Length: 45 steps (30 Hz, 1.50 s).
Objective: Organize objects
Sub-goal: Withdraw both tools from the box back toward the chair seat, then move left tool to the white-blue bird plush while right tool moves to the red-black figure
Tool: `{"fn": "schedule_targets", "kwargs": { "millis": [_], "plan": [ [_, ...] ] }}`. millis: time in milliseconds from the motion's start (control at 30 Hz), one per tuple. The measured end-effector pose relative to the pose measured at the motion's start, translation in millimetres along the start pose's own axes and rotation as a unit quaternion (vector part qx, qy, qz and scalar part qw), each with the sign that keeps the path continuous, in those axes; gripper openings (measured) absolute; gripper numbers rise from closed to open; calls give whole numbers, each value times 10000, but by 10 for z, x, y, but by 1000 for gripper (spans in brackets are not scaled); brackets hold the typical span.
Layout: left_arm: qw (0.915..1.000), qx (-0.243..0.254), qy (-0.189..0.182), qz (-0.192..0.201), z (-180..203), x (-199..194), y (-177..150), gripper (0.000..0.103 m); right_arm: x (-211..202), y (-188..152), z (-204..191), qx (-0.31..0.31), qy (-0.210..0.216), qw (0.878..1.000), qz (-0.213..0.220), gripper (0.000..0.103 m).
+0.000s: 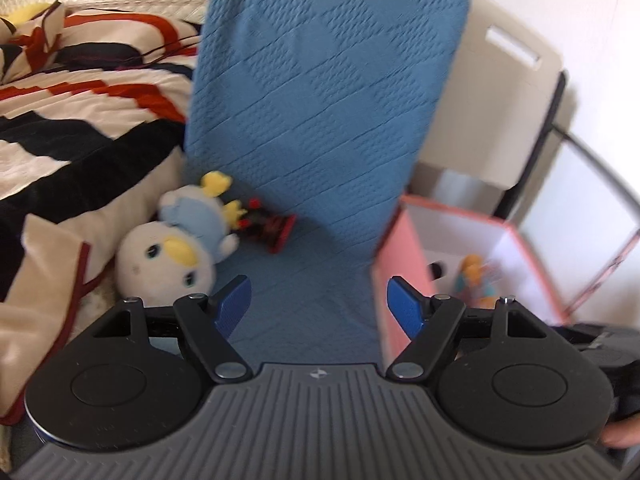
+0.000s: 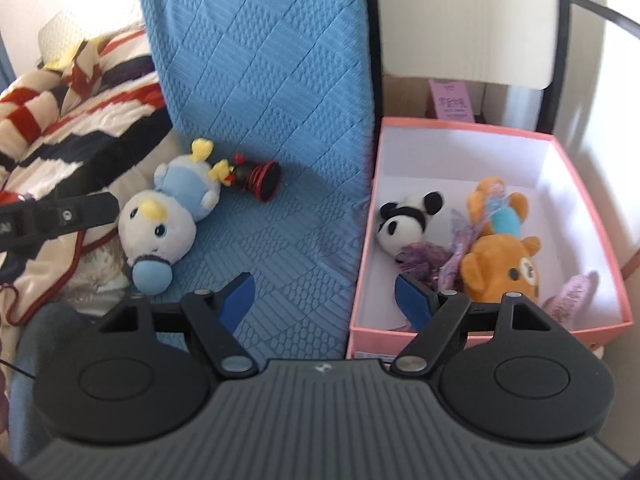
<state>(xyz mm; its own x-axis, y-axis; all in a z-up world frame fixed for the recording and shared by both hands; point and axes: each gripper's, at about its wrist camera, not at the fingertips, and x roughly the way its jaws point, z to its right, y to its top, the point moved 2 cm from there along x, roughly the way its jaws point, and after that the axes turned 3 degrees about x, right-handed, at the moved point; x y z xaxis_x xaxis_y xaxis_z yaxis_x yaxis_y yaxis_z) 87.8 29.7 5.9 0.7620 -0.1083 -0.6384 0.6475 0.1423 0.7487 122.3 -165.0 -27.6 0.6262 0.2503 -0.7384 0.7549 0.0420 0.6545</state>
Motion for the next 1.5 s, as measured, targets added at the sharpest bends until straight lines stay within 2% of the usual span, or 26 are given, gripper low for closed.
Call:
{"fn": "schedule_targets", "kwargs": {
  "millis": [200, 367, 600, 767, 900, 1033, 1300, 1433, 1500],
  "plan": [
    [9972, 396, 618, -156, -203, 301, -83, 79, 354, -14, -127, -215, 188, 9996, -35, 79],
    [9911, 745, 1091, -178, -321, 579, -89, 79, 692, -35, -231, -309, 398, 9987, -70, 79],
    [9782, 838, 1887, -245, -580, 1019, -74, 79, 1250, 3, -381, -517, 596, 9969, 8, 79],
    [9677, 889, 2346, -270, -729, 1298, -39, 79, 1458, 147, -484, -606, 835, 9947, 28, 79],
    [9647, 912, 2443, -378, -771, 1499, -41, 79, 1653, 349, -535, -374, 958, 9947, 19, 79],
    [9536, 1308, 2674, -454, -754, 1697, -61, 79, 1884, 507, -606, -489, 894, 9948, 24, 79],
    [9408, 1916, 2708, -696, -780, 2053, -4, 80, 2375, 856, -644, -651, 836, 9943, -88, 78],
    [9278, 2428, 2738, -721, -698, 2214, 24, 80, 2622, 981, -715, -932, 814, 9922, -129, 77],
    [9204, 2664, 2743, -813, -670, 2313, 27, 80, 2739, 1015, -732, -1002, 796, 9916, -203, 71]
  ]
}}
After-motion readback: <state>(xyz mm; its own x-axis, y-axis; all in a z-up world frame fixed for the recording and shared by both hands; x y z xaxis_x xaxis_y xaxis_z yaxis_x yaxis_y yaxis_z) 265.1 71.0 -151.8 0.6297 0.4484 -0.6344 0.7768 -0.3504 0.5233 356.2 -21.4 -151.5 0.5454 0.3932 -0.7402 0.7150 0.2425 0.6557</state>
